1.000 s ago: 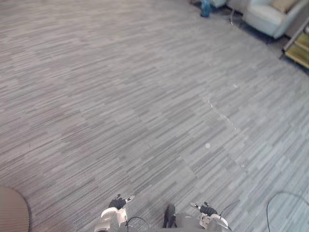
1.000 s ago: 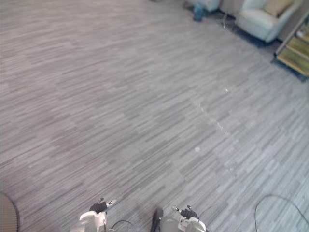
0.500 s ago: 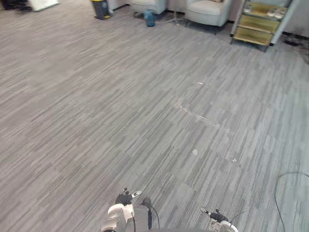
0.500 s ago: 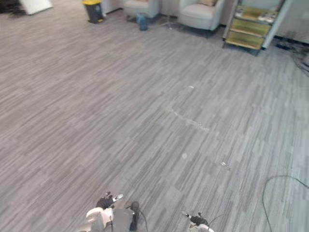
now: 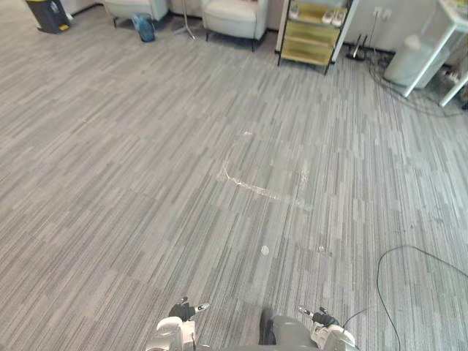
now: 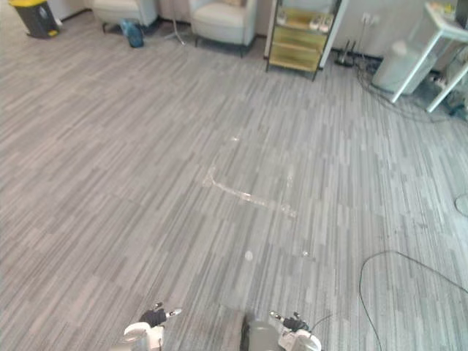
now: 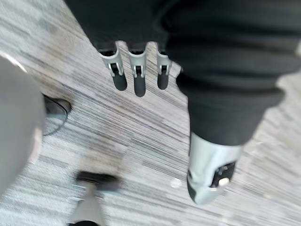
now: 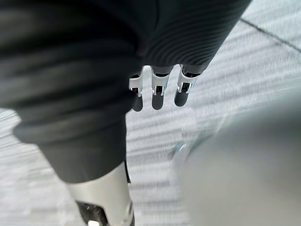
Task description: Pick up cushions and gather them together orderly.
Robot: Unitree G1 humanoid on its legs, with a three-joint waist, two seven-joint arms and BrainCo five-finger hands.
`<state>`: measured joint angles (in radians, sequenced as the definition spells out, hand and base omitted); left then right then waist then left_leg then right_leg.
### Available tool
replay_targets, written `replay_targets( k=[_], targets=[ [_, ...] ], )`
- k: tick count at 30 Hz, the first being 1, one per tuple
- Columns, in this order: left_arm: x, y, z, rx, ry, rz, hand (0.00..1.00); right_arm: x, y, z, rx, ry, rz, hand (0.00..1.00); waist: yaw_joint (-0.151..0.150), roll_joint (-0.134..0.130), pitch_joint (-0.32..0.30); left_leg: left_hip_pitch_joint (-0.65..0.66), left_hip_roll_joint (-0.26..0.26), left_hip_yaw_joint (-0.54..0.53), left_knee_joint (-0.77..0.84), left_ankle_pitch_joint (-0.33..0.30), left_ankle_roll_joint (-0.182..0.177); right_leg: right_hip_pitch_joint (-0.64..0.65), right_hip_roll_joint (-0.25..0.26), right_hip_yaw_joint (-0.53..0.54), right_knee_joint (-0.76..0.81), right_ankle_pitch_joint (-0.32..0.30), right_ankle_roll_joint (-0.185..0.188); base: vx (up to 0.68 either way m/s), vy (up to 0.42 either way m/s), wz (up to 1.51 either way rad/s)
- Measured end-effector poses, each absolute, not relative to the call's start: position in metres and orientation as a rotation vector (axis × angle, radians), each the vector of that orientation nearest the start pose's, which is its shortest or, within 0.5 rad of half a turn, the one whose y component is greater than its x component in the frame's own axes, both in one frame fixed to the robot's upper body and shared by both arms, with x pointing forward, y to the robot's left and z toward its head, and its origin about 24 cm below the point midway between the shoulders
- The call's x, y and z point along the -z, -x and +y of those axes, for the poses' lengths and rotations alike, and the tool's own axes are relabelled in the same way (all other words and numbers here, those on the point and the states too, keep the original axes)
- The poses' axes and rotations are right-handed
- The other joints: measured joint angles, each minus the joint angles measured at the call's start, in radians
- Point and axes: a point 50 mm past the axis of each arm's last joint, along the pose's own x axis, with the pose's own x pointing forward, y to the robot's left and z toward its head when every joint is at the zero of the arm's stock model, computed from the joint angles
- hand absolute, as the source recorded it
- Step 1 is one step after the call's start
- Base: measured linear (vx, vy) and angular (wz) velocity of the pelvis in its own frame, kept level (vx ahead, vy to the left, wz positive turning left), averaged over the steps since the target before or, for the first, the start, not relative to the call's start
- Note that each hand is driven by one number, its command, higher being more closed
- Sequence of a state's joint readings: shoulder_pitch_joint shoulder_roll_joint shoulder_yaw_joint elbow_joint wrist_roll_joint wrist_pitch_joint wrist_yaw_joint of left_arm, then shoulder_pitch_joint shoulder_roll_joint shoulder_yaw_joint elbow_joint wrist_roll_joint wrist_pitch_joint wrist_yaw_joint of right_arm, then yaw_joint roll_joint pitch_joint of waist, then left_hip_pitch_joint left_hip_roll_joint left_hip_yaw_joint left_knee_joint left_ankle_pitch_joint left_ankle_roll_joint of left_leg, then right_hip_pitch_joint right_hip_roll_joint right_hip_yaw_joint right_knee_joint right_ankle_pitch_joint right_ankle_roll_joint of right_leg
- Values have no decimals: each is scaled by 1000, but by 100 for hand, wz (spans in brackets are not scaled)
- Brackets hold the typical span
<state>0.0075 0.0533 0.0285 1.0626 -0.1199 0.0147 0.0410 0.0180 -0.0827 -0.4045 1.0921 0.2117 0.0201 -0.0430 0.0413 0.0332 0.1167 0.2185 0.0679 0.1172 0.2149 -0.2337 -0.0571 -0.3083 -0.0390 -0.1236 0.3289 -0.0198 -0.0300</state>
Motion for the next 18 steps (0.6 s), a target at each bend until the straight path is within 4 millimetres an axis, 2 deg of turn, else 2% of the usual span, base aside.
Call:
replay_targets(
  k=[1, 2, 3, 4, 5, 7, 8, 10, 11, 12, 13, 14, 15, 16, 17, 18],
  targets=[
    [159, -119, 169, -178, 106, 1080, 0, 155, -104, -231, 565, -312, 1036, 0, 1, 28, 1, -78, 16, -22, 210, 9, -16, 30, 16, 2, -6, -46, -7, 388, -228, -41],
    [158, -120, 170, -202, 128, 1071, 0, 155, -105, -232, 564, -310, 1029, 0, 1, 37, 6, -154, 36, -29, 385, 55, -54, 54, 34, 13, -8, -70, -21, 487, -267, -44],
    [157, -122, 170, -211, 138, 1059, 0, 155, -106, -228, 548, -309, 1035, 0, 4, 43, 17, -226, 62, -28, 562, 164, -66, 104, 52, 34, -18, -96, -41, 420, -172, -38],
    [157, -123, 171, -213, 140, 1051, 0, 156, -107, -224, 532, -305, 1039, 0, 11, 44, 19, -262, 74, -18, 661, 153, -49, 146, 60, 43, -31, -115, -57, 419, -152, -41],
    [156, -125, 171, -205, 133, 1043, 0, 157, -102, -224, 541, -310, 1052, 0, 16, 37, 24, -309, 73, 5, 723, 82, -22, 215, 60, 57, -56, -135, -67, 419, -134, -40],
    [152, -132, 171, -182, 114, 1010, 0, 157, -101, -225, 568, -334, 1050, 0, 21, 24, 28, -365, 48, 63, 644, 20, 10, 296, 50, 84, -100, -146, -59, 428, -122, -46],
    [151, -134, 168, -168, 108, 1000, 0, 156, -103, -228, 585, -344, 1038, 0, 24, 24, 28, -396, 16, 73, 497, 5, 6, 335, 47, 107, -132, -156, -48, 359, -47, -63],
    [150, -136, 165, -146, 95, 995, 0, 154, -107, -233, 618, -364, 1017, 0, 29, 27, 25, -414, -44, 36, 172, 38, -26, 377, 49, 151, -183, -167, -32, 449, 15, -69],
    [150, -137, 164, -139, 92, 994, 0, 154, -106, -235, 629, -366, 1015, 0, 34, 34, 22, -429, -66, -6, -6, 101, -31, 409, 60, 178, -224, -170, -25, 370, 46, -52],
    [150, -137, 164, -136, 91, 994, 0, 154, -105, -236, 634, -365, 1018, 0, 36, 36, 20, -434, -67, -22, -45, 124, -33, 422, 64, 184, -234, -172, -23, 552, 132, -67],
    [150, -139, 162, -121, 82, 992, 0, 155, -99, -239, 647, -358, 1033, 0, 51, 37, 16, -445, -72, -56, -76, 228, -17, 457, 72, 213, -253, -192, 5, 601, 167, -75],
    [150, -139, 163, -118, 77, 993, 0, 156, -98, -236, 644, -364, 1042, 0, 65, 23, -2, -439, -93, -51, -57, 267, 65, 471, 56, 250, -238, -229, 29, 727, 196, -69],
    [150, -139, 165, -120, 73, 994, 0, 157, -97, -234, 641, -368, 1045, 0, 63, 10, -10, -437, -104, -42, -53, 254, 72, 467, 41, 259, -222, -239, 35, 617, 143, -53],
    [149, -142, 165, -117, 72, 990, 0, 157, -95, -232, 632, -364, 1048, 0, 62, -5, -12, -417, -119, -11, -35, 212, 94, 423, 21, 289, -96, -267, 81, 584, 127, -44],
    [149, -143, 162, -114, 82, 987, 0, 158, -95, -230, 620, -364, 1052, 0, 69, -14, -7, -370, -129, 15, -37, 179, 100, 353, 19, 304, 119, -297, 171, 651, 139, -56],
    [148, -143, 164, -109, 83, 986, 0, 158, -97, -226, 598, -363, 1054, 0, 68, -23, -1, -321, -138, 24, -41, 161, 109, 285, 14, 304, 322, -282, 270, 504, 115, -49]
  ],
)
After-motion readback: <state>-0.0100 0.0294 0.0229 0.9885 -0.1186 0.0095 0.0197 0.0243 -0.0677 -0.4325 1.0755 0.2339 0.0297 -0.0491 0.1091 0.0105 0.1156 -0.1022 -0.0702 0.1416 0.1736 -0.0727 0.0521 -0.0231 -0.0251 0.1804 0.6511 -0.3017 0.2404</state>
